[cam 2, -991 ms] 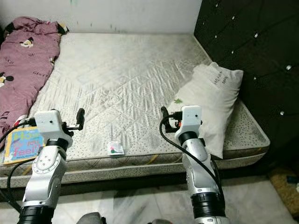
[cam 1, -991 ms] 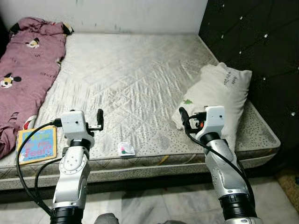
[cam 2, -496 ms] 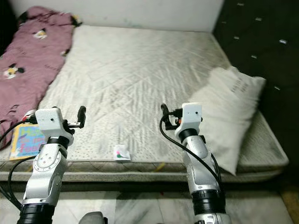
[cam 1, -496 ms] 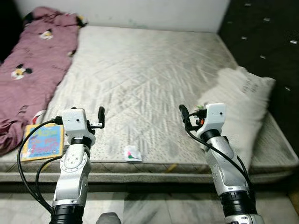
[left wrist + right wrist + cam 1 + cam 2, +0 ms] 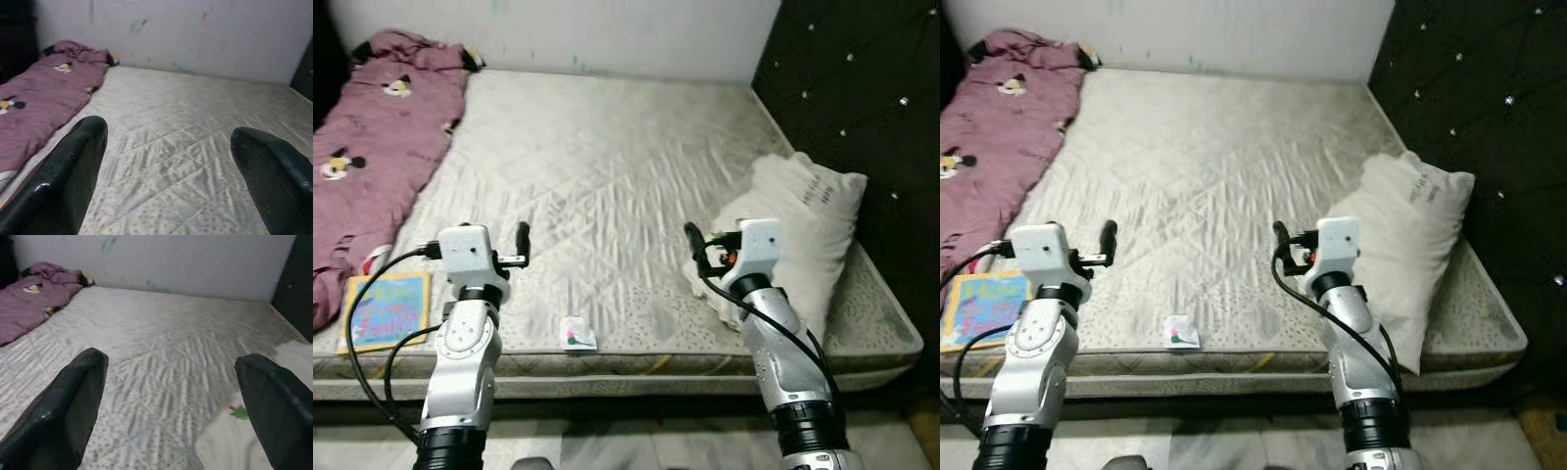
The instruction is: Clean up the room
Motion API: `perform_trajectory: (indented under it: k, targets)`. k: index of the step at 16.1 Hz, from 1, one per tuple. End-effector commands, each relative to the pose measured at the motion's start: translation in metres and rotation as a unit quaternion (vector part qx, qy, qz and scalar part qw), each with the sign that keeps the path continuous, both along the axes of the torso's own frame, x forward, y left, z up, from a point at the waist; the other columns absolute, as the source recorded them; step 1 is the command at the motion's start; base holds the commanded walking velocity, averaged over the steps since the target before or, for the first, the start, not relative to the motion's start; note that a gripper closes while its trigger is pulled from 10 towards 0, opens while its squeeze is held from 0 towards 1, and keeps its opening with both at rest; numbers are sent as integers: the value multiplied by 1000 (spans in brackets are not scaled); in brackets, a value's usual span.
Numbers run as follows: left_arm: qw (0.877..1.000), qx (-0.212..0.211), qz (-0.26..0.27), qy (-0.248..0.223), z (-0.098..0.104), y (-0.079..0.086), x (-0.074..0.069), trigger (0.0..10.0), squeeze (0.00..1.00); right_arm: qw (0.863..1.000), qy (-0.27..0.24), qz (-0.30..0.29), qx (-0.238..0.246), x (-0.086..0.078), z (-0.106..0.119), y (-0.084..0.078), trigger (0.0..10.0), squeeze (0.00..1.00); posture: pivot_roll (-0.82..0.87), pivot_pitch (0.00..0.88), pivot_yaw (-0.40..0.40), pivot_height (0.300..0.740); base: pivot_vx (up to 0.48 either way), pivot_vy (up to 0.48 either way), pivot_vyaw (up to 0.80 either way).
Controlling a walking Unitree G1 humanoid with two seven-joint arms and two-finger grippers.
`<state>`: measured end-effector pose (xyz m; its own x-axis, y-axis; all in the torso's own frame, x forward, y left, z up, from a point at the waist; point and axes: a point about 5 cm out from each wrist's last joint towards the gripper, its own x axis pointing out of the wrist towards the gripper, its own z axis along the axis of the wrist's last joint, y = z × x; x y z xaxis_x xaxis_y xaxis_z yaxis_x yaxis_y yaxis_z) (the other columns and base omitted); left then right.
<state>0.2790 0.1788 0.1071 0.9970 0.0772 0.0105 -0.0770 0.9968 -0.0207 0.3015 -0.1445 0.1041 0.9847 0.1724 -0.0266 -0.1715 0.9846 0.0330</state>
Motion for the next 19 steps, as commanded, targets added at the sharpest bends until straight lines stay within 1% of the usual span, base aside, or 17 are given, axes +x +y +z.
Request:
perform_trajectory:
  k: [1, 14, 16, 19]
  targets:
    - [1000, -7, -2, 14, -3, -1, 1, 10000, 0, 1000, 1, -6, 0, 1, 1, -4, 10000, 0, 38, 0, -52, 740, 0, 0, 0]
    - [1000, -7, -9, 9, -1, -3, 3, 10000, 0, 1000, 8, 1, -2, 3, 0, -3, 10000, 0, 38, 0, -59, 740, 0, 471, 0]
    - [1000, -3, -7, 2, 1, -3, 3, 10000, 0, 1000, 8, 3, -4, 4, 0, -2, 10000, 0, 38, 0, -59, 740, 0, 0, 0]
    - [1000, -7, -12, -1, 1, -4, 3, 10000, 0, 1000, 9, 5, -5, 4, -1, -2, 10000, 0, 39, 0, -58, 740, 0, 0, 0]
